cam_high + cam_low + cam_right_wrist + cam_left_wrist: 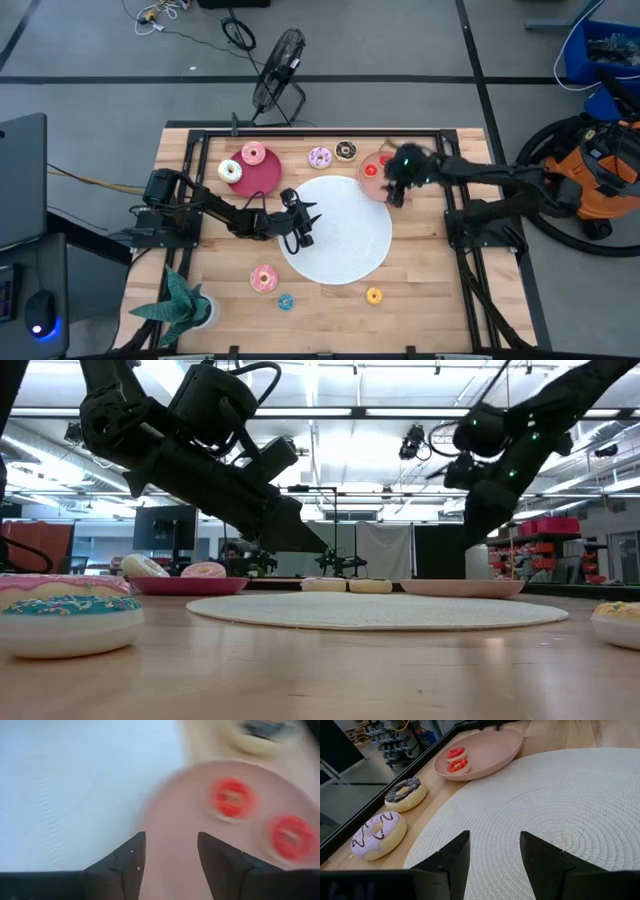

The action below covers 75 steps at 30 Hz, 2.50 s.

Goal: Pick & Place donuts
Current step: Move the light pink plate to the center of the table

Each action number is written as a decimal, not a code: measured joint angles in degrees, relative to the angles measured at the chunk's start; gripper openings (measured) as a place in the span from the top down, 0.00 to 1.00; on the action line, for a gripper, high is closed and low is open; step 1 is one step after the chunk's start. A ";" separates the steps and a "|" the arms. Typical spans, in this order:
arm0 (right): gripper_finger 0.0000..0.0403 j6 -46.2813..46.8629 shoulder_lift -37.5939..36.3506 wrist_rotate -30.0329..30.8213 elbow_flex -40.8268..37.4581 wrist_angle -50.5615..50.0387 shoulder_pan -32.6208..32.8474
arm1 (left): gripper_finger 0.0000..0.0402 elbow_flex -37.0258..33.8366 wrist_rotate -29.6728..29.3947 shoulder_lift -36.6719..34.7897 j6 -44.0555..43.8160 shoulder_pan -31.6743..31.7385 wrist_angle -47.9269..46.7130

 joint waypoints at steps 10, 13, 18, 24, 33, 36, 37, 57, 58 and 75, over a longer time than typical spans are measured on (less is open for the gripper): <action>0.60 1.28 4.20 13.93 0.00 0.29 11.05 | 0.56 0.00 0.00 0.00 -0.02 0.02 0.00; 0.64 0.20 6.87 12.87 0.00 1.90 10.52 | 0.56 0.00 0.00 0.00 -0.22 0.01 0.01; 0.69 -1.29 10.99 11.95 0.00 3.75 10.17 | 0.56 0.00 0.00 0.00 -0.44 0.00 0.01; 0.74 -1.72 12.90 12.35 0.00 4.47 10.15 | 0.56 0.00 0.01 0.00 -0.46 -0.02 0.02; 0.78 -1.95 12.81 12.15 0.00 4.34 10.15 | 0.56 0.00 0.00 0.00 -0.50 -0.02 0.02; 0.78 -1.98 12.81 12.13 0.00 4.32 10.15 | 0.56 0.00 0.00 0.00 -0.50 -0.02 0.02; 0.78 -1.96 12.81 12.13 0.00 4.32 10.15 | 0.56 0.00 0.00 0.00 -0.50 -0.02 0.02; 0.58 2.81 5.14 11.32 -0.09 -0.96 10.23 | 0.56 0.00 0.01 0.00 -0.53 0.02 0.01; 0.56 2.73 5.69 12.20 -0.09 -1.08 10.19 | 0.56 0.00 0.02 0.00 -0.53 0.02 0.02; 0.91 2.02 11.72 16.38 -0.09 -0.42 10.21 | 0.56 0.00 0.00 -0.02 -0.59 0.02 0.04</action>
